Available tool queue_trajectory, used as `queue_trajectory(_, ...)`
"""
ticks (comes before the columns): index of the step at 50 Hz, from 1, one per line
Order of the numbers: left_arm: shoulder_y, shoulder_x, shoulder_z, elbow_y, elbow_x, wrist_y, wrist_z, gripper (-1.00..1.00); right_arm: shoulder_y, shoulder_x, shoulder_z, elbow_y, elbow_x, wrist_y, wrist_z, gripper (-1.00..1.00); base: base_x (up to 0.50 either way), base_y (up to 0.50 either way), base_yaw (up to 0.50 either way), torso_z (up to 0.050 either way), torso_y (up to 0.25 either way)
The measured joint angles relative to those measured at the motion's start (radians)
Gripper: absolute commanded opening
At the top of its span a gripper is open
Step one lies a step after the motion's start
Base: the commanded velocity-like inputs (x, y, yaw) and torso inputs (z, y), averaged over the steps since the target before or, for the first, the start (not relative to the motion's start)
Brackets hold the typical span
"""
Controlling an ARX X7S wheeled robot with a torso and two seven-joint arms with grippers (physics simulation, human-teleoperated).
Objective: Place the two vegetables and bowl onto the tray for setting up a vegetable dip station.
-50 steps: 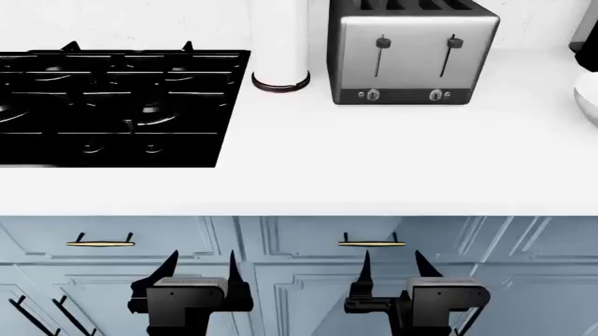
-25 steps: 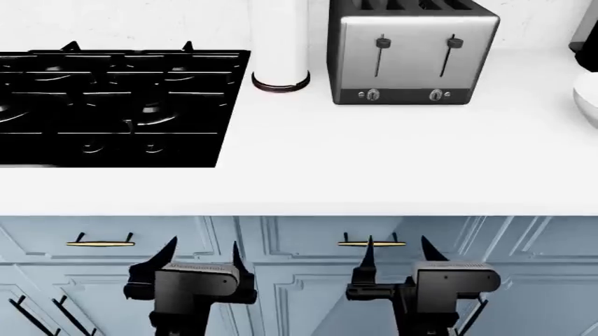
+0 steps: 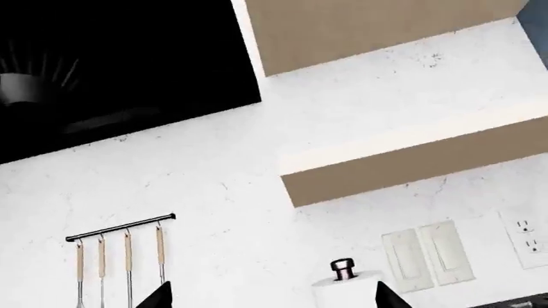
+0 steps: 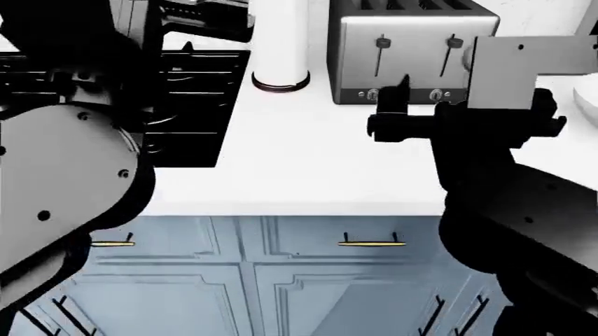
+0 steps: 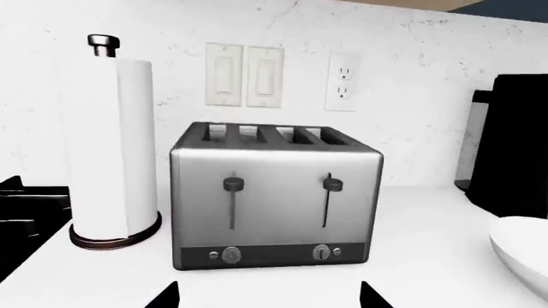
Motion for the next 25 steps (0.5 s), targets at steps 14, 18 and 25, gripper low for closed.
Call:
queue_trajectory(14, -0.397, -0.158, 0.226, -0.141, -0.907, 0.125, -0.398, 1.0, 0.319, 0.116, -0.043, 0.15, 0.651, 0.098, 0.407, 1.0, -0.01, -0.47, 0.0, 0.0, 0.0)
queue_trajectory(18, -0.431, -0.181, 0.248, -0.157, -0.996, 0.145, -0.431, 1.0, 0.373, 0.145, -0.053, 0.171, 0.738, 0.102, 0.463, 1.0, -0.01, -0.5, 0.0, 0.0, 0.0)
queue_trajectory(25, -0.465, -0.207, 0.267, -0.174, -1.083, 0.17, -0.461, 1.0, 0.439, 0.186, -0.071, 0.192, 0.832, 0.1, 0.522, 1.0, -0.02, -0.5, 0.0, 0.0, 0.0)
